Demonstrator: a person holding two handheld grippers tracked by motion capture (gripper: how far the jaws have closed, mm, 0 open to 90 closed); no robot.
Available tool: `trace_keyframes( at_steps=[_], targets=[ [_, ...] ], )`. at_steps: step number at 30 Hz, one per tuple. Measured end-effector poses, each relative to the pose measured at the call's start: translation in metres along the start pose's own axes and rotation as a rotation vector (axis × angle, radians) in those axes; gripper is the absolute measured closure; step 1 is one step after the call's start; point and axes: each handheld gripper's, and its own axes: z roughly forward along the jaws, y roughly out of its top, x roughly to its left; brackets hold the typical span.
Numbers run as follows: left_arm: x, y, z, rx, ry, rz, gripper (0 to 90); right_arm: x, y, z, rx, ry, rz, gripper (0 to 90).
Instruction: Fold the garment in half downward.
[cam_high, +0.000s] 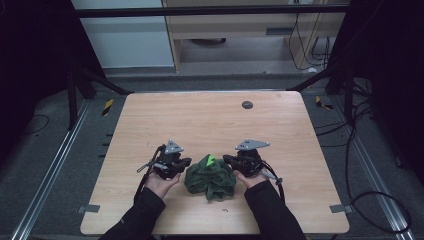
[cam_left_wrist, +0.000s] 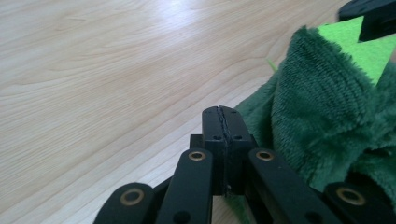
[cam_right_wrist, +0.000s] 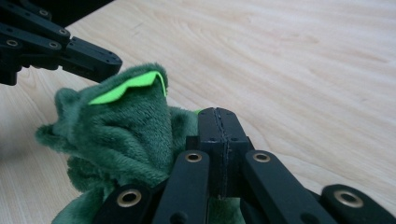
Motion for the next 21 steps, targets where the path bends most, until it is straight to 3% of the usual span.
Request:
trace_keyframes(
  at_steps=[4,11,21],
  targets=[
    [-0.007,0.001,0.001,0.000,-0.038,0.022,89.9,0.002,-0.002,0.007,0.024,0.025,-0.015,90.0],
    [-0.018,-0.002,-0.008,-0.010,-0.084,0.066,89.9,0.012,-0.003,0.005,0.033,0.070,-0.045,89.9],
    [-0.037,-0.018,-0.028,-0.006,-0.136,0.124,89.9,0.031,-0.012,-0.016,0.024,0.125,-0.085,89.8]
  ],
)
